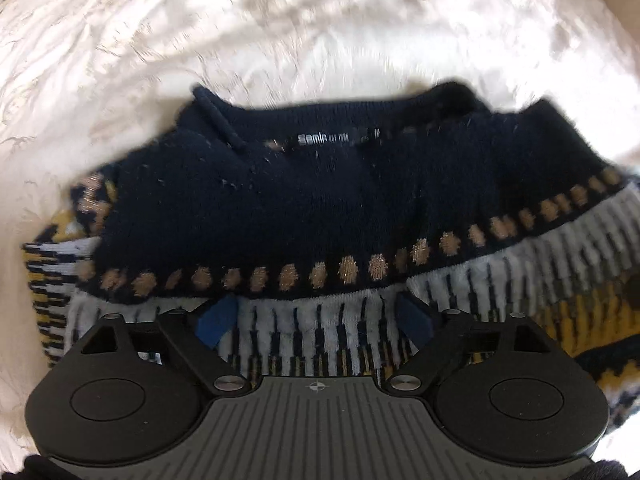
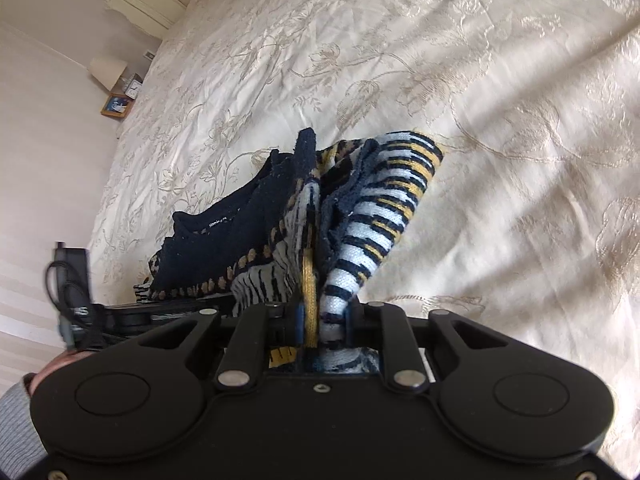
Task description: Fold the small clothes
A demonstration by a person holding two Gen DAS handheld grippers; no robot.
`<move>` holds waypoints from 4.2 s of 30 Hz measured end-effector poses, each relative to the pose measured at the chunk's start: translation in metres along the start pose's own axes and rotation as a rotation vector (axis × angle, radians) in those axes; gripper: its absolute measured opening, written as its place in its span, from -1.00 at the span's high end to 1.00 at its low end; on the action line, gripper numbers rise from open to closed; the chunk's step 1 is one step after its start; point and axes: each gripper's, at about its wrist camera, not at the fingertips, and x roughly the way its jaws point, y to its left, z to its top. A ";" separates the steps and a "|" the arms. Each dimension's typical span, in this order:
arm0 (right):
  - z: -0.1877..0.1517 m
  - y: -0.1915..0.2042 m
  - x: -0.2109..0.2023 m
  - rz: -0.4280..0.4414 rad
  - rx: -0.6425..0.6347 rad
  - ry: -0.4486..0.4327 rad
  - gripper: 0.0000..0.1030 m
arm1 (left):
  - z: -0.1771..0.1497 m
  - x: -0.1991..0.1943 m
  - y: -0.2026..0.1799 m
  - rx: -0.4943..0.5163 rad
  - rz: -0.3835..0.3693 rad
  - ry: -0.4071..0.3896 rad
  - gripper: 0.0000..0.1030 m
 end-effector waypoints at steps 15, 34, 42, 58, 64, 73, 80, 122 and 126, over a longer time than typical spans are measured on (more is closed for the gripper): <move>-0.018 0.170 -0.002 -0.050 -0.232 -0.077 0.52 | -0.106 -0.102 0.157 -0.290 -0.019 -0.134 -0.66; -0.112 0.304 0.157 -0.374 -0.605 0.121 0.26 | -0.167 -0.117 0.257 -0.406 -0.023 -0.080 -0.66; -0.164 0.355 0.170 -0.407 -0.985 0.085 -0.20 | -0.168 -0.111 0.264 -0.444 -0.031 -0.069 -0.66; -0.187 0.279 0.076 -0.283 -0.806 -0.030 -0.10 | -0.072 -0.112 0.225 -0.291 -0.195 -0.143 -0.66; -0.234 0.295 0.093 -0.357 -1.059 -0.052 -0.51 | -0.036 -0.100 0.190 -0.212 -0.240 -0.122 -0.66; -0.245 0.296 0.124 -0.416 -1.198 -0.011 0.68 | -0.008 -0.062 0.169 -0.121 -0.218 -0.025 -0.66; -0.238 0.322 0.097 -0.304 -1.162 -0.055 0.69 | 0.003 -0.075 0.178 -0.132 -0.194 -0.090 -0.66; -0.118 0.245 0.059 -0.243 -0.730 -0.156 -0.05 | -0.017 -0.046 0.169 -0.164 -0.236 -0.109 0.22; -0.096 0.230 0.065 -0.261 -0.667 -0.168 -0.05 | -0.021 -0.052 0.169 -0.207 -0.276 -0.158 0.61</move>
